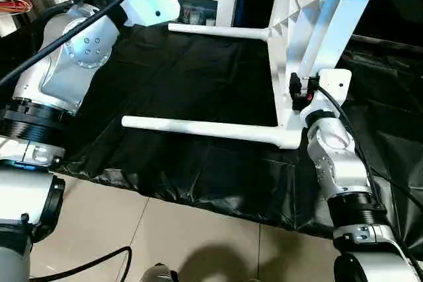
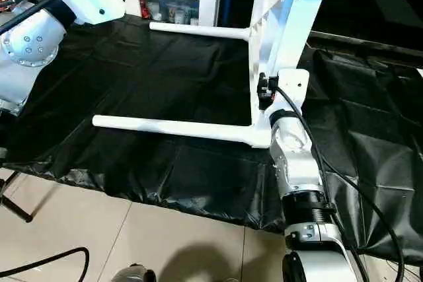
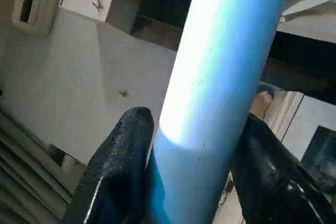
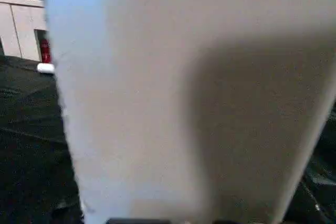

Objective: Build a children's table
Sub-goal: Flip table

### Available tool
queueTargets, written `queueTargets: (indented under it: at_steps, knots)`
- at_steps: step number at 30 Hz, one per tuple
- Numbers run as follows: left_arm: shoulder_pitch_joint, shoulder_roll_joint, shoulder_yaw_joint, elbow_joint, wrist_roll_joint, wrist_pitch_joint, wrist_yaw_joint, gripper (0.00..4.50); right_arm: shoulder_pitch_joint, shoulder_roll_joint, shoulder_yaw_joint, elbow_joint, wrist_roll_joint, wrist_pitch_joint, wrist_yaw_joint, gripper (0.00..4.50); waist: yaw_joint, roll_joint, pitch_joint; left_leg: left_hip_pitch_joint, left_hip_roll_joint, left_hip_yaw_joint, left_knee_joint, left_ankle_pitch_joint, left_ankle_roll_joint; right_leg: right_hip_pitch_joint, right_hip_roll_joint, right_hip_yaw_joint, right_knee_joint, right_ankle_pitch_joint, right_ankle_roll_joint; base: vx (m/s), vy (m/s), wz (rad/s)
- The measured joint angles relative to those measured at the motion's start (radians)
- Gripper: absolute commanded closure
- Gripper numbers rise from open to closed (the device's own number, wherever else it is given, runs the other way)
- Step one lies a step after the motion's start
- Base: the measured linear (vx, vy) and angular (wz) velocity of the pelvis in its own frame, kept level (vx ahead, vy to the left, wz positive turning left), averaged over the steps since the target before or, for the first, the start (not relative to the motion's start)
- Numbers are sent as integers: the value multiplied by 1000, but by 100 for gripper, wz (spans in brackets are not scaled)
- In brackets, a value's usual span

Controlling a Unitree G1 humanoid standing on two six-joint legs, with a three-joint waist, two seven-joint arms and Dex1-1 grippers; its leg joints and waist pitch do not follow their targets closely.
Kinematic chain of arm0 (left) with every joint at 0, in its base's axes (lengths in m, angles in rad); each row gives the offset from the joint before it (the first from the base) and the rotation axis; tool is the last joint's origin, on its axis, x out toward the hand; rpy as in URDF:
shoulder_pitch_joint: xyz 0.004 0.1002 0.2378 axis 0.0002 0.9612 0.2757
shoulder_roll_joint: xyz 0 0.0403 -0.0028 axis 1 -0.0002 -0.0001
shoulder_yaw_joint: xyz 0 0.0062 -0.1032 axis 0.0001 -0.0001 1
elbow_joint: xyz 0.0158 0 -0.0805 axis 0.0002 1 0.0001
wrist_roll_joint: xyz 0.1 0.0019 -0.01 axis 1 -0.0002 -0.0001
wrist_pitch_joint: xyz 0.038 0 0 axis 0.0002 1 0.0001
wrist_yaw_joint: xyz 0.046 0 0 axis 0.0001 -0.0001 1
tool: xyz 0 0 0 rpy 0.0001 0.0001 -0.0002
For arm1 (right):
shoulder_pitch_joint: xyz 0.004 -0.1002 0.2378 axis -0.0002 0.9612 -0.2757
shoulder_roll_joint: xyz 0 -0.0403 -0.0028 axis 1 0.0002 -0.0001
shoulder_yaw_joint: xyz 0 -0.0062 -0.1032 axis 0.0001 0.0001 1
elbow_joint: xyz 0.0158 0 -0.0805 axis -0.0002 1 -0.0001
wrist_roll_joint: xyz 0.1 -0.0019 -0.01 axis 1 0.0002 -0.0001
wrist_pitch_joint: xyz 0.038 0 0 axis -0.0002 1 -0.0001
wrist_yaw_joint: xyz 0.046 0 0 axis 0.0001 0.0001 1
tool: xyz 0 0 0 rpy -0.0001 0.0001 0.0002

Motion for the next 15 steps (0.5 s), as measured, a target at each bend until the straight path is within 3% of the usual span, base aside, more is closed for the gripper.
queueTargets:
  at_steps: [5,10,12,15]
  knots:
    - [5,-20,18,-12,-28,24,-34,249,-6,-27,-3,1,-1,0,11,252,3,11,1,-1,0,0,0,0,0,0,0,0,0,0,0,0,0,0]
    - [61,-53,83,-76,-116,70,-55,250,-82,-150,-4,9,-3,1,88,252,6,47,0,-12,-2,1,1,4,6,-11,-1,1,2,0,0,0,0,0]
    - [77,-59,117,-101,-161,80,-58,250,-141,-208,-4,8,-16,1,123,254,11,49,0,-19,-1,1,2,7,10,-22,-1,1,10,-3,-4,0,0,0]
    - [116,-84,167,-140,-226,107,-63,250,-200,-277,-1,-1,-31,-10,167,255,21,52,0,-20,1,0,6,8,12,-23,0,-1,17,-10,-6,0,0,0]
